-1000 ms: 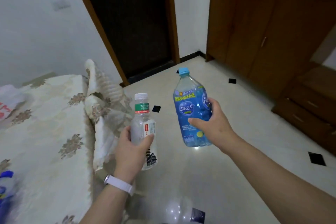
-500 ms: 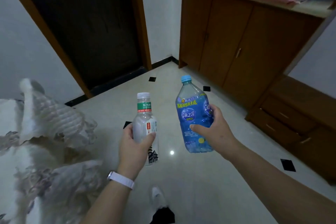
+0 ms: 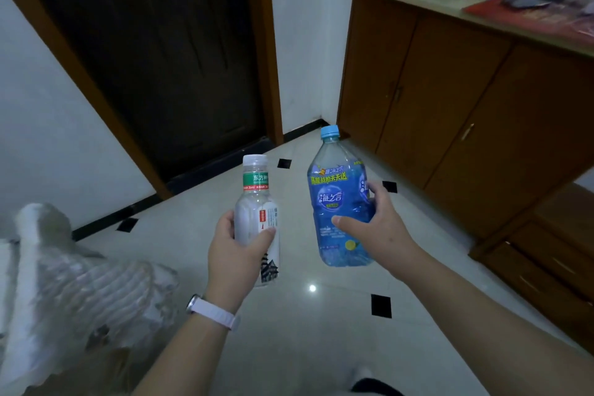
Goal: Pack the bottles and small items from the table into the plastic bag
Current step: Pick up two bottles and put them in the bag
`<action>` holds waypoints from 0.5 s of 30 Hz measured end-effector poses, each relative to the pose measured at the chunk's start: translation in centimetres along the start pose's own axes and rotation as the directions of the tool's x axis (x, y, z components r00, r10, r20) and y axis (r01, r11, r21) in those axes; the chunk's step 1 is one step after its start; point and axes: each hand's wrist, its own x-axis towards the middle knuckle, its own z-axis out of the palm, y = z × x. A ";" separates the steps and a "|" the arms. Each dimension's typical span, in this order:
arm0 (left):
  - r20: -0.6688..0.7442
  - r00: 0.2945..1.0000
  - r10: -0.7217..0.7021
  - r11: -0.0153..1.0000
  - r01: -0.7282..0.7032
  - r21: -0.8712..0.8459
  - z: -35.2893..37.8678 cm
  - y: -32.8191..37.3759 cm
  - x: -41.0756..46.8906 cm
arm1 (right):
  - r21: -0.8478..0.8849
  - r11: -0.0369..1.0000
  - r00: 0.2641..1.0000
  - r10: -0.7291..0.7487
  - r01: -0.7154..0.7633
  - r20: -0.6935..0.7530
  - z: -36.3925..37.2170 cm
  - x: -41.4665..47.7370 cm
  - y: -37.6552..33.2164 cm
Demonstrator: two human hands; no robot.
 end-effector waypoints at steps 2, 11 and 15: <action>-0.053 0.999 -0.007 1.000 0.008 0.011 0.4 -0.2 2.6 | 0.029 1.000 1.000 0.005 -0.005 0.021 0.9 3.2 0.0; -0.193 0.978 -0.076 0.992 0.094 0.088 2.7 0.7 15.9 | 0.072 0.997 0.976 0.005 -0.021 0.216 5.0 21.6 -2.5; -0.273 0.959 -0.073 0.991 0.099 0.085 3.6 3.3 21.3 | 0.088 0.996 0.949 -0.005 -0.024 0.317 6.5 28.9 -5.3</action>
